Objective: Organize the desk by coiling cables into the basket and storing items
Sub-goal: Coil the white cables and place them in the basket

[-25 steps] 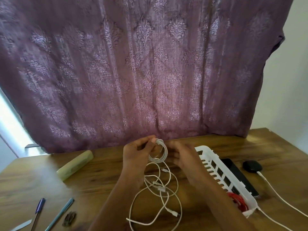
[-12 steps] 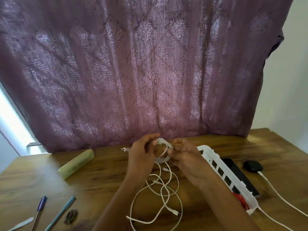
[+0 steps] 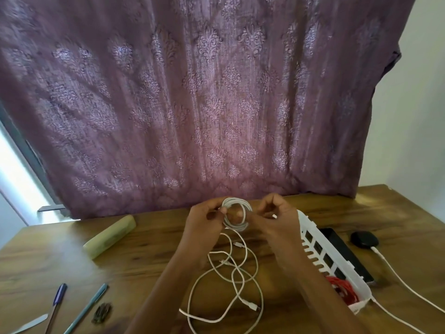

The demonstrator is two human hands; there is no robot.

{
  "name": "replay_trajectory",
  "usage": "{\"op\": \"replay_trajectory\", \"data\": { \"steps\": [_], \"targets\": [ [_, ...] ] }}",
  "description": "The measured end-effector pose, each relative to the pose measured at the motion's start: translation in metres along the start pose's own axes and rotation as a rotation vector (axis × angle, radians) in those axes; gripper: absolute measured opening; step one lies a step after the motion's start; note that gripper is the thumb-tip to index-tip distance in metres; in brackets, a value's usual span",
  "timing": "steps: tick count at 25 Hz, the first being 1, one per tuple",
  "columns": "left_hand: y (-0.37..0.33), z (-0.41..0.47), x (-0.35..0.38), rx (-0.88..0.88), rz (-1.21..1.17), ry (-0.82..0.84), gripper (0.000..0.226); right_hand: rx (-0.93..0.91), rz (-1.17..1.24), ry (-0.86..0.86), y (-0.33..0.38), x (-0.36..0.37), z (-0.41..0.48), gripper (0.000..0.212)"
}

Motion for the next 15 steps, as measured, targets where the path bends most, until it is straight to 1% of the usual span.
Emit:
{"op": "replay_trajectory", "data": {
  "steps": [2,4,5,6,8,12,14,15],
  "targets": [
    [0.0,-0.001,0.001,-0.025,-0.05,-0.034,0.027,-0.177,-0.153,-0.081,0.009,-0.002,-0.005,0.031],
    [0.001,-0.002,0.001,-0.053,-0.096,-0.052,0.03,-0.343,-0.223,-0.121,0.016,-0.001,-0.011,0.034],
    [0.001,-0.003,0.001,-0.057,-0.125,-0.053,0.028,-0.383,-0.215,-0.125,0.017,0.0,-0.012,0.031],
    [0.0,-0.003,0.001,-0.055,-0.152,-0.055,0.026,-0.359,-0.162,-0.12,0.015,0.0,-0.012,0.025],
    [-0.003,-0.003,0.0,-0.048,-0.183,-0.076,0.023,-0.214,-0.013,-0.116,0.007,0.0,-0.011,0.014],
    [-0.009,-0.005,-0.001,0.008,-0.171,-0.134,0.021,-0.068,0.119,-0.161,0.007,0.005,-0.013,0.015],
    [-0.008,-0.004,-0.005,0.048,-0.126,-0.188,0.02,0.059,0.258,-0.114,0.0,0.01,-0.013,0.017],
    [-0.007,-0.003,-0.009,0.057,-0.105,-0.22,0.021,0.145,0.353,-0.063,-0.004,0.014,-0.012,0.021]
  ]
}}
Point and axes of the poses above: each hand's wrist, its own z-axis towards the middle knuckle, its own x-axis out of the palm, y = z × x, the point moved 6 cm from there along z, towards the middle knuckle, and after that the axes turned 10 degrees about -x, right-handed, at the moved point
